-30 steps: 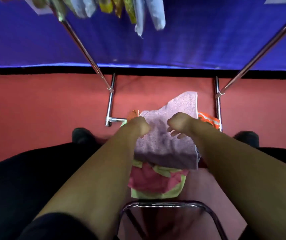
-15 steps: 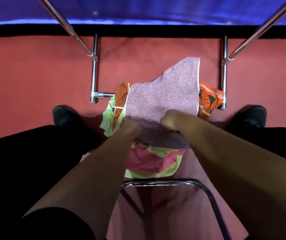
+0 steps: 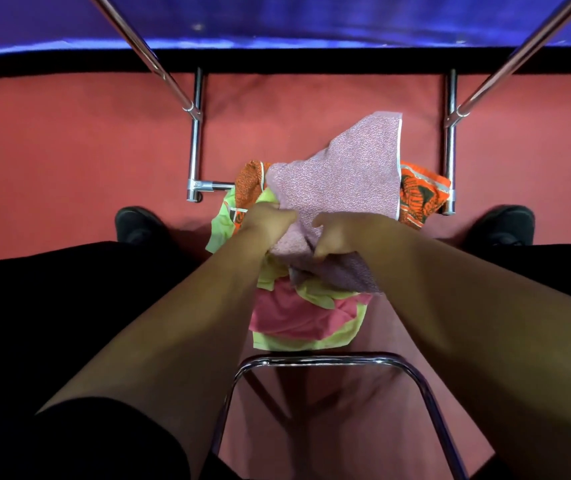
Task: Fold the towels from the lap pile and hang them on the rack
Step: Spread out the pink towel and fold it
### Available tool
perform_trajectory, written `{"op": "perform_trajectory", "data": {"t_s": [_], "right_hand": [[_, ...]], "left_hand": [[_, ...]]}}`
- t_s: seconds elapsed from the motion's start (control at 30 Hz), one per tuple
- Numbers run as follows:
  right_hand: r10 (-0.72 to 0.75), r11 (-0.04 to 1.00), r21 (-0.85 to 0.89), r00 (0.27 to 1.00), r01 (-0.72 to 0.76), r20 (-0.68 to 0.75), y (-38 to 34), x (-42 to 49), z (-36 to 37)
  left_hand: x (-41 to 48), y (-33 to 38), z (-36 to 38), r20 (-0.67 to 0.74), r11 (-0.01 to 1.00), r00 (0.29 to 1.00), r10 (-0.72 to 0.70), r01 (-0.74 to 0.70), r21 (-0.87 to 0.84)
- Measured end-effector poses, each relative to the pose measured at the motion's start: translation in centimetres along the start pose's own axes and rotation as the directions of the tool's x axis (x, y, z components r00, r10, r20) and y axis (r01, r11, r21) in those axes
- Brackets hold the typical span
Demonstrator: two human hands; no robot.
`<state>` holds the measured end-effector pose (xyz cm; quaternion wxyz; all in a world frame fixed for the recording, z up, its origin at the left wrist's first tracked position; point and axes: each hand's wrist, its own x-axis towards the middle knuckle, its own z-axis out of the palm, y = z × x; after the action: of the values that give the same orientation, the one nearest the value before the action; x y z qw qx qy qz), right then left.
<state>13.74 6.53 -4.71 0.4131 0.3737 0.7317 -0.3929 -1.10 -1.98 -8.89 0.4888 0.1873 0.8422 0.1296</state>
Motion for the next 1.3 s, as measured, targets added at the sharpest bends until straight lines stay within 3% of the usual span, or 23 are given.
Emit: {"op": "perform_trajectory", "data": {"t_s": [0.2,0.33,0.4,0.5,0.6,0.67,0.8,0.87,0.93,1.0,1.07,1.17,1.3], "right_hand": [[-0.026,0.978,0.193,0.971,0.074,-0.239,-1.2,-3.0,-1.4],[-0.008,0.905,0.392,0.929,0.163,-0.369,-1.3,-7.0,-3.7],[0.035,0.85,0.497,0.922,0.175,-0.385,-1.6,-9.4,-5.1],[0.078,0.761,0.605,0.894,0.232,-0.441,-2.7,-13.8,-7.1],[0.072,0.623,0.696,0.86,0.356,-0.505,-3.8,-18.0,-8.7],[0.086,0.517,0.743,0.838,0.425,-0.54,-4.4,-21.0,-9.4],[0.11,0.302,0.801,0.816,0.516,-0.567,-5.5,-25.7,-10.2],[0.101,0.165,0.828,0.826,0.536,-0.555,-5.8,-26.5,-9.8],[0.078,0.092,0.844,0.841,0.528,-0.535,-5.9,-26.6,-8.8],[0.101,0.156,0.855,0.853,0.494,-0.511,-5.9,-26.2,-7.6],[0.143,0.337,0.818,0.834,0.466,-0.533,-5.6,-25.8,-7.2],[0.095,0.623,0.611,0.728,0.489,-0.679,-4.9,-25.2,-8.2],[-0.163,0.658,0.44,0.686,0.611,-0.709,-5.0,-24.7,-9.7]], "left_hand": [[-4.2,5.3,-2.5,-0.029,0.953,0.986,0.166,-0.168,-0.254],[-7.8,8.5,-4.9,0.031,0.868,0.967,0.253,-0.213,-0.448],[-10.8,10.4,-6.7,0.065,0.873,0.947,0.316,-0.263,-0.41],[-14.6,12.1,-9.9,0.113,0.892,0.894,0.434,-0.409,-0.191],[-18.5,12.6,-13.4,0.223,0.854,0.828,0.515,-0.519,-0.045],[-20.0,12.6,-15.1,0.219,0.831,0.812,0.54,-0.556,0.013],[-22.2,12.8,-16.9,0.046,0.762,0.765,0.643,-0.632,-0.139],[-23.4,12.7,-16.7,-0.019,0.723,0.751,0.66,-0.642,-0.257],[-24.1,12.3,-15.9,-0.088,0.668,0.751,0.654,-0.629,-0.398],[-24.2,11.9,-15.2,-0.201,0.596,0.727,0.657,-0.663,-0.453],[-24.0,11.9,-14.7,-0.295,0.542,0.666,0.685,-0.736,-0.406],[-24.2,12.6,-14.7,-0.294,0.506,0.602,0.743,-0.792,-0.341],[-23.3,13.5,-14.9,-0.254,0.549,0.589,0.768,-0.808,-0.213]]}}
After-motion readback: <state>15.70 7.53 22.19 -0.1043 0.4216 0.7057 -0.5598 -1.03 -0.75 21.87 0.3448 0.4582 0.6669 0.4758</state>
